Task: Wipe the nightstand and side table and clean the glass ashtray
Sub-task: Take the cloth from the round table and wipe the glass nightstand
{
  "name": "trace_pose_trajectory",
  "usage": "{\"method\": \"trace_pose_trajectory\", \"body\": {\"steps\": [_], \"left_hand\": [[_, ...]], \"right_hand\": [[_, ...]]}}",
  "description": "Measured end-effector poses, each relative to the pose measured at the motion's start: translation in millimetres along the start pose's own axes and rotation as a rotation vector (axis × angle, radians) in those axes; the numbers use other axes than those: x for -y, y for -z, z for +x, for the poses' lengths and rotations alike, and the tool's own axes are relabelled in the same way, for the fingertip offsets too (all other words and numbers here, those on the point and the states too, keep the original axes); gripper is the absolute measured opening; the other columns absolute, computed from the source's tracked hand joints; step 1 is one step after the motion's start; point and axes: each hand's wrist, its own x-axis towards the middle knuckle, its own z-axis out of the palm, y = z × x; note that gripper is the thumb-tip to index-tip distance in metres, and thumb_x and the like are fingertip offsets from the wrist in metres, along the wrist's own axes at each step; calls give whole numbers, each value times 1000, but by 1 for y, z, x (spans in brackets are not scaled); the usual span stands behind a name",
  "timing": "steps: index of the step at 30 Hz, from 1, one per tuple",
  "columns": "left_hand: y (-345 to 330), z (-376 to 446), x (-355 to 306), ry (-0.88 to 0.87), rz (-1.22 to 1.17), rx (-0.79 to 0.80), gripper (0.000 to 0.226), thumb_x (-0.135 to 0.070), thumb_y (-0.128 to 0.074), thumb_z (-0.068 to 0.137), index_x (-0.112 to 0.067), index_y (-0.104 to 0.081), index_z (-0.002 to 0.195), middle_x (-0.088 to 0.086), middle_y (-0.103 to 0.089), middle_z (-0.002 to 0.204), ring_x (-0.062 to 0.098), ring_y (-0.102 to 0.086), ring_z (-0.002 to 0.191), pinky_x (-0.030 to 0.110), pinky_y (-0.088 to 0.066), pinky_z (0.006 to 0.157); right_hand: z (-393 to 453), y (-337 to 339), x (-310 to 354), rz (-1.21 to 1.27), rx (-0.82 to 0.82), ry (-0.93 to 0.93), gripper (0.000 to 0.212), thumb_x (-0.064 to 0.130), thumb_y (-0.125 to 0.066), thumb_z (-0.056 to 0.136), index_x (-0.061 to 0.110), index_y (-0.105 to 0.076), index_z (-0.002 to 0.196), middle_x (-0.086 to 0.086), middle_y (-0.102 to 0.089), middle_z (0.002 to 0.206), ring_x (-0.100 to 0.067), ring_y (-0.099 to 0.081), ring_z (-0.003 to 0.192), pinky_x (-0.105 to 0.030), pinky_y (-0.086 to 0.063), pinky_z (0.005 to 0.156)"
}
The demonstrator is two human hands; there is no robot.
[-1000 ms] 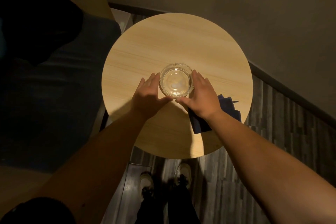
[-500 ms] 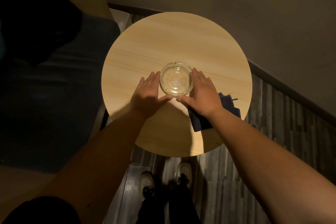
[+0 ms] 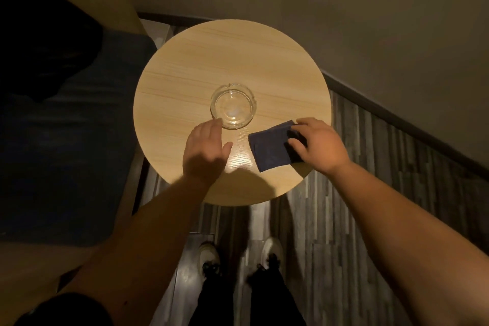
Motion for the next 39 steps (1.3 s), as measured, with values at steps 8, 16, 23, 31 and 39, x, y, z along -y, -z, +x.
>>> {"method": "trace_pose_trajectory", "body": {"steps": [8,16,23,31,39], "left_hand": [[-22,-7,-74,-86,136,-22,25,-26,-51,93,-10,-64,107,11,-62,93,31,-56,82,41,-42,69],[-32,7,-87,208,50,80,21,-33,-52,92,-18,-59,103,10,-55,104,29,-50,98,39,-36,81],[-30,18,-86,343,106,-3,23,-32,-51,93,-17,-59,109,9,-56,108,28,-51,97,39,-37,79],[-50,-14,-102,-96,210,35,61,-49,-40,94,-2,-47,132,21,-49,139,34,-46,127,50,-39,100],[-55,0,-84,-156,350,296,56,-25,-31,101,-4,-14,149,17,-13,158,30,-12,145,45,-9,116]], "right_hand": [[-4,-7,-26,-188,123,143,34,32,-50,92,21,-55,123,-7,-60,116,-30,-52,105,-40,-38,88],[14,-1,-37,-20,149,219,14,30,-53,90,20,-60,99,-6,-54,103,-29,-47,101,-38,-33,86],[41,-2,-31,-96,24,181,20,31,-52,92,21,-62,106,-7,-59,105,-30,-51,100,-40,-38,81],[0,-30,-43,-250,81,437,58,35,-52,92,8,-38,141,-17,-35,150,-35,-27,140,-51,-19,113],[11,-30,-49,-396,151,491,73,55,-38,93,11,-20,149,-11,-19,158,-28,-16,145,-47,-8,116]]}}
